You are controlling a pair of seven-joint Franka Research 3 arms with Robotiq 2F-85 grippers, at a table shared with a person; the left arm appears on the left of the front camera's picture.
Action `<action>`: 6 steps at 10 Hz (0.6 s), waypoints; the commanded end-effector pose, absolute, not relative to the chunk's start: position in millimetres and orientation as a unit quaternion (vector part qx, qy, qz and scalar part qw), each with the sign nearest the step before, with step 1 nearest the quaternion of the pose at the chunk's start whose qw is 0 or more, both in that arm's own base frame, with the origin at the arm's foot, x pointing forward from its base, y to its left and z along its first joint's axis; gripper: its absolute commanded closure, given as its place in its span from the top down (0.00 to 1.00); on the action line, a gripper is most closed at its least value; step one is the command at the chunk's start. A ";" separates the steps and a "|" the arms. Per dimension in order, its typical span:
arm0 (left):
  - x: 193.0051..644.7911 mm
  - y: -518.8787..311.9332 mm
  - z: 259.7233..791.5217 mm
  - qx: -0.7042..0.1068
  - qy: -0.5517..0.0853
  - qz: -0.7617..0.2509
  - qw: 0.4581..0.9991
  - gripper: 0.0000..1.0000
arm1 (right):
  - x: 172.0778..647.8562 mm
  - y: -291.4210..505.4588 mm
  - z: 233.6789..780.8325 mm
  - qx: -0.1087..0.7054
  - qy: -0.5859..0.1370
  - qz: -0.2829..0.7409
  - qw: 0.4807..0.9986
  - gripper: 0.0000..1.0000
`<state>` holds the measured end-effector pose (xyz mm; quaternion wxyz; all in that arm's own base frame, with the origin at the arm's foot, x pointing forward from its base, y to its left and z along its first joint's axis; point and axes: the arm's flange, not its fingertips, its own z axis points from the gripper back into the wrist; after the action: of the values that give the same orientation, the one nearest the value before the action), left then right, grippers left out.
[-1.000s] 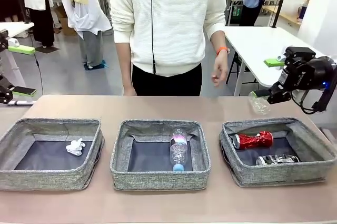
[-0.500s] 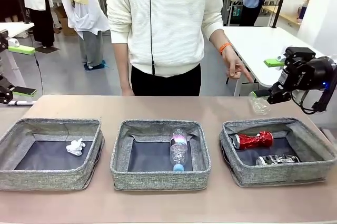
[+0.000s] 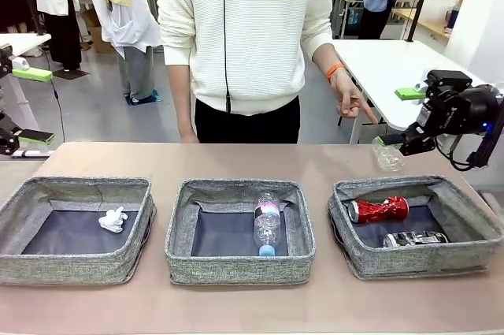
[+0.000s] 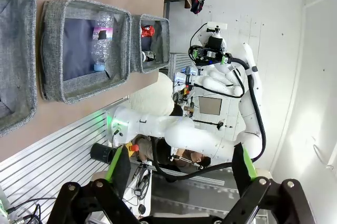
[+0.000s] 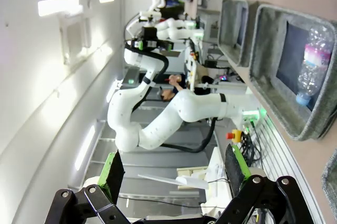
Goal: Sort the waste into the appropriate baskets.
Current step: Pick up the waste item pointed out by the person.
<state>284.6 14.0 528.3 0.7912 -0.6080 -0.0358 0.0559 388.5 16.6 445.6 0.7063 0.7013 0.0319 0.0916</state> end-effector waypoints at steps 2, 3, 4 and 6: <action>284.1 15.8 527.5 -0.611 -0.040 0.047 0.789 1.00 | 424.1 43.7 435.4 0.319 -0.118 -0.001 0.941 1.00; 284.1 15.8 527.5 -0.611 -0.040 0.047 0.789 1.00 | 431.0 38.0 447.0 0.243 -0.147 0.027 0.958 1.00; 284.1 15.8 527.5 -0.611 -0.040 0.047 0.789 1.00 | 436.8 21.2 458.6 0.160 -0.179 0.040 0.970 1.00; 284.1 15.8 527.5 -0.611 -0.040 0.047 0.789 1.00 | 446.4 -14.9 482.2 -0.067 -0.285 -0.035 0.956 1.00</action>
<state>285.0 14.3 527.7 0.7910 -0.6082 -0.0351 0.0565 450.3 -8.8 479.5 0.9270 0.3079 -0.1847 0.1081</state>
